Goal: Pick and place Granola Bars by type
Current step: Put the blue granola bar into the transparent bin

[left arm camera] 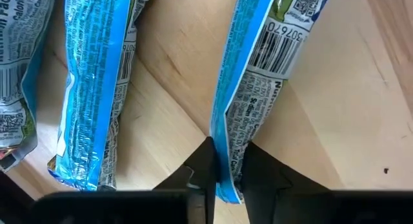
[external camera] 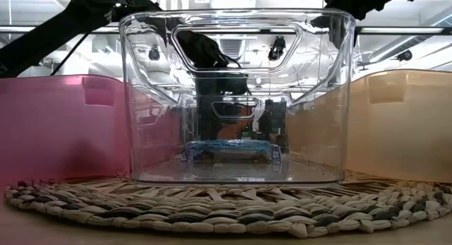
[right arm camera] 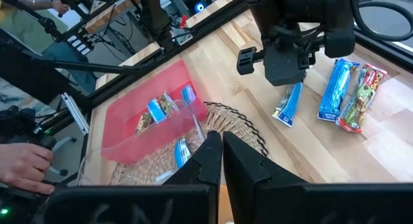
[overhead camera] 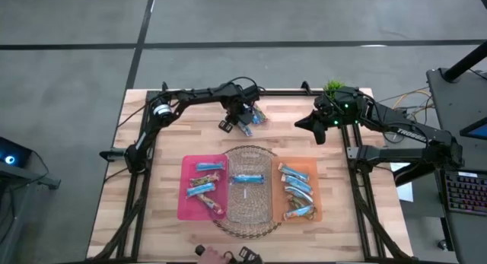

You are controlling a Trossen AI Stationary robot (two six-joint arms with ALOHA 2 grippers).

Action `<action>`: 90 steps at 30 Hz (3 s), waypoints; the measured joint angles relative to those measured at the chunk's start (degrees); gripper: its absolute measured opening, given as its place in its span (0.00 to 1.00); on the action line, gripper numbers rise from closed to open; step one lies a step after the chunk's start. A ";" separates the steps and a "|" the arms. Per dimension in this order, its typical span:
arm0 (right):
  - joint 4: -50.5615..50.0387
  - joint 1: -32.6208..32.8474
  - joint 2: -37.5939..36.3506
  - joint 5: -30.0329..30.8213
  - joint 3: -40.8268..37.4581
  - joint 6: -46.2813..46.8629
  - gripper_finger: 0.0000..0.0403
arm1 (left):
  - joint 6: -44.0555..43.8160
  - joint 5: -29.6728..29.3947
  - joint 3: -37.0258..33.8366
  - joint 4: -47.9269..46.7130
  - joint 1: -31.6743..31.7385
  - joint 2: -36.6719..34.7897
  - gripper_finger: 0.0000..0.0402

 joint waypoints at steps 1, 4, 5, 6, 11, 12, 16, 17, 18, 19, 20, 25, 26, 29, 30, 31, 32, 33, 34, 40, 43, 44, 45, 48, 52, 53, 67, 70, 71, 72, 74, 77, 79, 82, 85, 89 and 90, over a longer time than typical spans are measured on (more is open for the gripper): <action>0.00 0.00 0.00 -0.01 0.00 -0.02 0.02 | -0.08 -0.35 -0.02 -0.04 -0.08 -0.04 0.09; 0.00 0.00 0.00 -0.01 0.00 -0.21 0.02 | -0.89 -1.73 -0.02 -0.57 -0.32 -0.47 0.09; 0.02 0.00 0.00 -0.01 0.00 -0.23 0.02 | -1.33 -1.79 -0.02 -0.59 -0.38 -0.78 0.09; 0.02 0.00 0.00 -0.01 0.00 -0.28 0.02 | -1.87 -1.83 -0.02 -1.10 -0.37 -1.30 0.09; 0.04 0.00 0.00 -0.01 0.00 -0.46 0.02 | -5.22 -3.04 -0.02 -3.64 -0.52 -4.08 0.08; 0.04 0.00 0.00 -0.01 0.00 -0.46 0.02 | -6.20 -3.06 -0.02 -3.78 -0.60 -4.79 0.08; 0.01 0.00 0.02 -0.01 0.00 -0.39 0.02 | -10.23 -3.10 0.11 -6.12 -1.22 -8.47 0.08; -0.01 0.01 0.02 -0.02 0.00 -0.41 0.02 | -11.47 -3.12 0.11 -6.98 -1.54 -9.57 0.08; -0.02 0.02 0.02 -0.03 0.00 -0.41 0.02 | -12.66 -3.16 0.12 -7.59 -1.93 -10.63 0.08; -0.02 0.00 0.02 -0.03 0.00 -0.45 0.02 | -13.89 -3.21 0.17 -7.92 -2.37 -11.82 0.08; -0.01 0.00 0.00 -0.03 0.00 -0.64 0.02 | -15.32 -3.21 0.20 -8.49 -2.85 -13.24 0.08; -0.04 0.00 0.05 -0.03 0.00 -2.21 0.02 | -22.72 -1.95 0.13 -10.67 -5.96 -19.57 0.08; 0.01 0.00 0.14 -0.03 0.01 -2.17 0.02 | -24.53 -1.32 0.13 -10.53 -6.78 -20.72 0.08; -0.08 0.02 0.27 -0.04 0.02 -1.87 0.02 | -31.48 1.70 0.09 -10.32 -9.27 -23.71 0.08; -0.02 0.00 0.28 -0.03 0.02 -1.77 0.02 | -34.04 2.73 0.19 -9.81 -10.18 -24.26 0.08; -0.07 0.00 0.28 -0.05 0.02 -1.75 0.02 | -36.74 3.73 0.21 -9.79 -10.95 -25.32 0.08; -0.07 0.02 0.28 -0.05 0.02 -1.75 0.02 | -39.53 4.60 0.13 -10.19 -11.90 -25.73 0.08; -0.04 0.01 0.35 -0.05 0.02 -1.72 0.02 | -42.51 5.37 0.13 -9.97 -12.90 -25.98 0.08; -0.07 0.00 0.35 -0.05 0.02 -1.72 0.02 | -44.61 6.22 0.17 -9.32 -13.81 -26.31 0.08; -0.07 0.00 0.40 -0.05 0.02 -1.93 0.02 | -53.24 9.10 0.03 -7.69 -19.24 -27.10 0.08; -0.09 0.00 0.43 -0.05 0.02 -1.98 0.02 | -56.48 9.12 -0.02 -5.34 -21.28 -26.50 0.08; -0.09 0.00 0.42 -0.05 0.02 -2.12 0.02 | -57.35 9.10 -0.02 -5.32 -21.83 -26.32 0.08; -0.11 0.00 0.43 -0.05 0.02 -2.32 0.02 | -58.12 9.11 -0.02 -5.37 -22.29 -25.84 0.08; -0.35 0.00 0.44 -0.03 0.02 -2.76 0.02 | -59.85 9.09 -0.16 -5.16 -23.28 -24.77 0.08; -0.52 0.00 0.46 -0.05 0.02 -2.80 0.02 | -61.88 10.32 -1.75 -4.74 -24.02 -23.71 0.09; -0.47 0.00 0.55 -0.05 0.02 -2.86 0.02 | -62.18 11.00 -2.64 -4.26 -24.10 -23.51 0.09; -0.46 0.00 0.76 -0.03 0.02 -3.25 0.02 | -65.34 18.25 -15.01 3.76 -24.61 -22.40 0.16; -0.46 0.00 0.76 -0.03 0.02 -3.25 0.02 | -65.51 18.23 -16.18 4.66 -24.54 -22.40 0.22; -0.45 0.00 0.76 -0.03 0.02 -3.25 0.02 | -65.50 18.23 -16.34 4.66 -24.54 -22.40 0.24; -0.44 0.00 0.76 -0.03 0.02 -3.25 0.02 | -65.50 18.25 -16.42 4.72 -24.57 -22.40 0.25; -0.46 0.00 0.76 -0.03 0.02 -3.25 0.02 | -65.53 18.25 -16.55 4.76 -24.57 -22.40 0.28; -0.44 0.00 0.76 -0.03 0.02 -3.25 0.02 | -65.50 18.25 -16.55 5.18 -24.54 -22.40 0.29; -0.44 0.00 0.76 -0.03 0.02 -3.25 0.02 | -65.51 18.25 -16.34 5.14 -24.54 -22.40 0.29; -0.44 0.00 0.76 -0.03 0.02 -3.25 0.02 | -65.33 18.25 -15.69 5.29 -24.54 -22.40 0.29; -0.44 0.00 0.76 -0.03 0.02 -3.25 0.02 | -64.64 18.25 -14.80 5.25 -24.54 -22.40 0.28; -0.43 0.00 0.76 -0.03 0.02 -3.25 0.02 | -63.97 17.74 -13.25 5.48 -24.54 -23.02 0.20; -0.42 0.00 0.76 -0.03 0.02 -3.25 0.02 | -63.97 17.66 -12.84 5.61 -24.54 -23.23 0.17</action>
